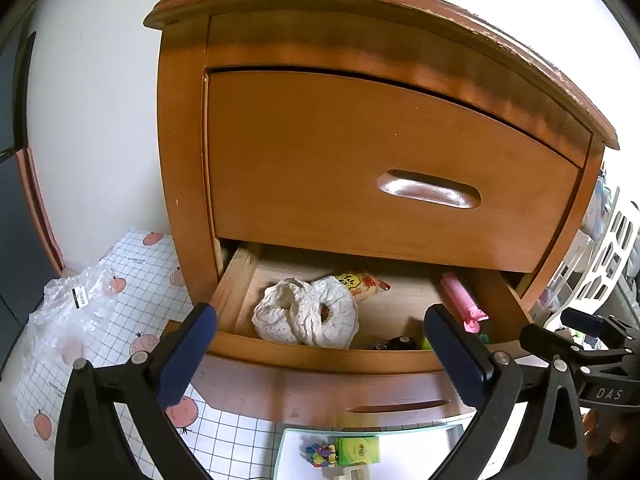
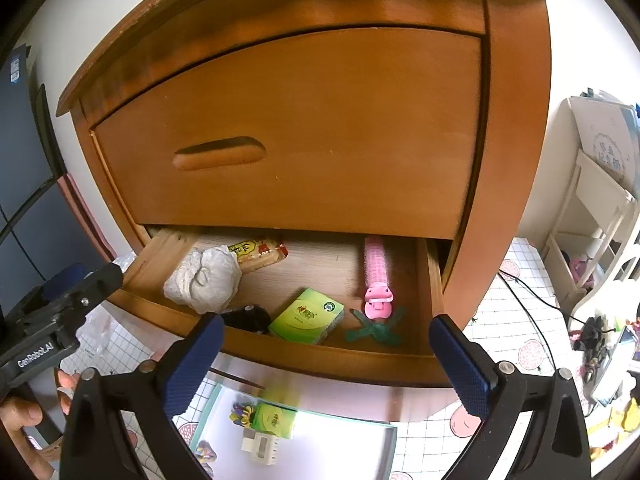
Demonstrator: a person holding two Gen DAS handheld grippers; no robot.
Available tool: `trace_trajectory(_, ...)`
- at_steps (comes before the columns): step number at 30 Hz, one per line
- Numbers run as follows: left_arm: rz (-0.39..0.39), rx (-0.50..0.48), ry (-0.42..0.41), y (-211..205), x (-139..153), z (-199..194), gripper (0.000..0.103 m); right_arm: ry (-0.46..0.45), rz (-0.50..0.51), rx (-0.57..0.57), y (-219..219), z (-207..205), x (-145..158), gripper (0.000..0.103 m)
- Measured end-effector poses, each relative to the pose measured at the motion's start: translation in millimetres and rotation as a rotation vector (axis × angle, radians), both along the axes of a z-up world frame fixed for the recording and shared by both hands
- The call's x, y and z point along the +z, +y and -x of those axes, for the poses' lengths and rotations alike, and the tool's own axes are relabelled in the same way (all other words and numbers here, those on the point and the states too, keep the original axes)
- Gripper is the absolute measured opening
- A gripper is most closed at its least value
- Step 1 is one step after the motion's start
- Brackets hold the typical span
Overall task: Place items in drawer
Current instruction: 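Withdraw both tools from the drawer back over the tray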
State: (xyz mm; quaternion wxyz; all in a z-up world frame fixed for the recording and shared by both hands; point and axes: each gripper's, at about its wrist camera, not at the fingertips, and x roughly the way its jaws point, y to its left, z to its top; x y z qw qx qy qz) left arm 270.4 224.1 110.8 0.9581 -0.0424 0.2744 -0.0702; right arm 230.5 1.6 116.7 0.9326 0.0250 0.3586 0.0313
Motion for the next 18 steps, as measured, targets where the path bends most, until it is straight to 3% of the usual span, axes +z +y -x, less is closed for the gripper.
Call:
trace_trajectory(6, 0.017, 0.001, -0.013, 2, 3, 7, 0.103, -0.005, 0.0, 0.005, 1, 4, 0, 0.103)
trace_trajectory(13, 0.078, -0.017, -0.083, 7, -1, 45, 0.103, -0.064, -0.021, 0.045, 9, 36, 0, 0.103)
trace_trajectory(18, 0.113, -0.031, -0.025, 9, -28, 67, 0.103, -0.047, -0.049, 0.063, 13, 68, -29, 0.103)
